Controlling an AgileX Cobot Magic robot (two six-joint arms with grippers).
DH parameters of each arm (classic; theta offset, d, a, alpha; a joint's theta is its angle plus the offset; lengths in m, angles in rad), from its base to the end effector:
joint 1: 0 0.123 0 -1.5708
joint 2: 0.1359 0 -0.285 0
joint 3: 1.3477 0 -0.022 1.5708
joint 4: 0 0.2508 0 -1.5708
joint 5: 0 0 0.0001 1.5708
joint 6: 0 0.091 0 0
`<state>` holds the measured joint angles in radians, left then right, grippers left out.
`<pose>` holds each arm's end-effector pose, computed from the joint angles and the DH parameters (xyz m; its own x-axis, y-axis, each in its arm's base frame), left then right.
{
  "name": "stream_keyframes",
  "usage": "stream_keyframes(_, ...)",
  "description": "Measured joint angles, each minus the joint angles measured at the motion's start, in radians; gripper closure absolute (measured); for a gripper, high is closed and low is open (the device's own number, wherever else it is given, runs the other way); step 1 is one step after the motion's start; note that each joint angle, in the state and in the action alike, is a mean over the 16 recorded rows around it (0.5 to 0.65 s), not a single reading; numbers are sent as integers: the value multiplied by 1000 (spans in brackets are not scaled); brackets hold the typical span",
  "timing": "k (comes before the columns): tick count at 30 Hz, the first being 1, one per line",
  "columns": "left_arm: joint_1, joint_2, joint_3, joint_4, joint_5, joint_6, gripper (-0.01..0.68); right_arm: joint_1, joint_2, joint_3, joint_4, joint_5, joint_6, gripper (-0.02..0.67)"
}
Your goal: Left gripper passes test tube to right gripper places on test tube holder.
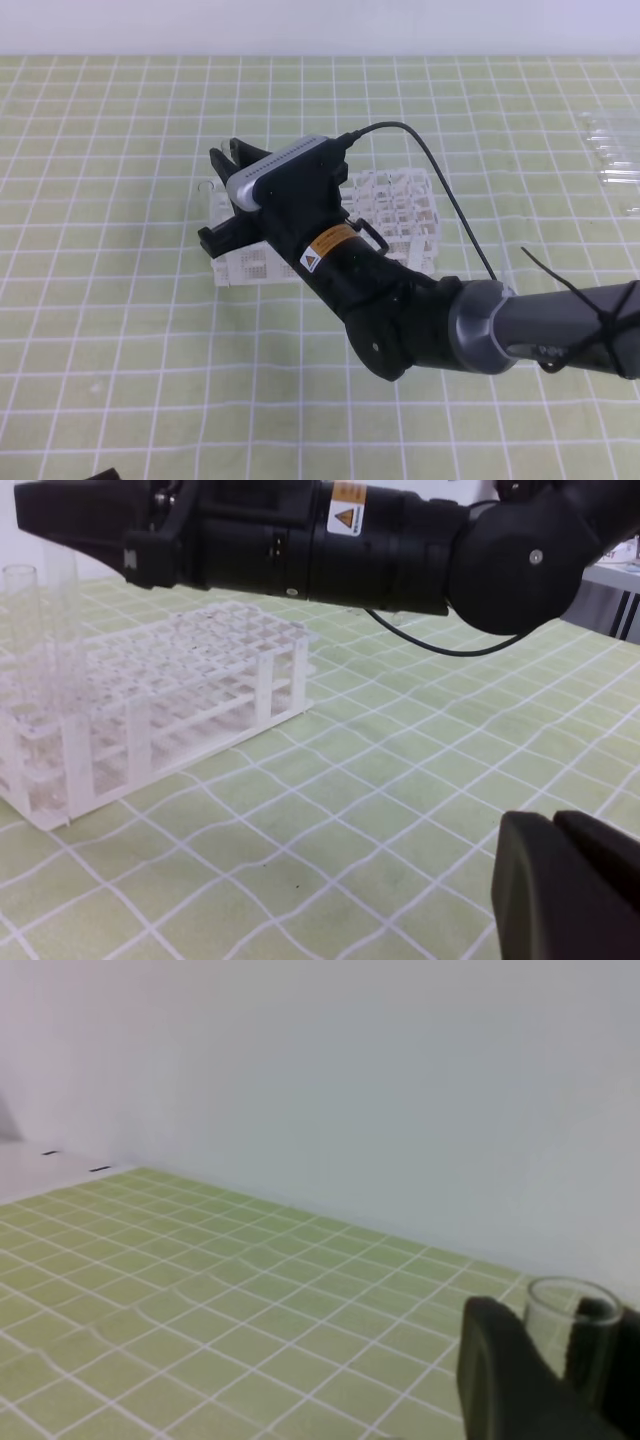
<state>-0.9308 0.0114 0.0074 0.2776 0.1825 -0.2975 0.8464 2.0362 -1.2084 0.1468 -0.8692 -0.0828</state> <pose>0.0378 -0.0431 0.1941 -0.0827 0.0704 -0.9941 0.7698 0.6380 -0.0188 0.3064 0.3310 0.2160 0.0732 0.1012 -0.9922 -0.6717 0.7404 0.0260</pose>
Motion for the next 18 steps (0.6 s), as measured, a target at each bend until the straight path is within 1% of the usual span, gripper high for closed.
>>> stream_keyframes(7, 0, -1, 0, 0, 1, 0, 675, 0, 1, 0, 1, 4, 0, 545)
stream_keyframes(11, 0, -2, -1, 0, 4, 0, 675, 0, 1, 0, 2, 6, 0, 532)
stream_keyframes(14, 0, -1, 0, 0, 1, 0, 675, 0, 1, 0, 3, 2, 0, 505)
stream_keyframes(18, 0, -1, 0, 0, 1, 0, 675, 0, 1, 0, 3, -7, 0, 448)
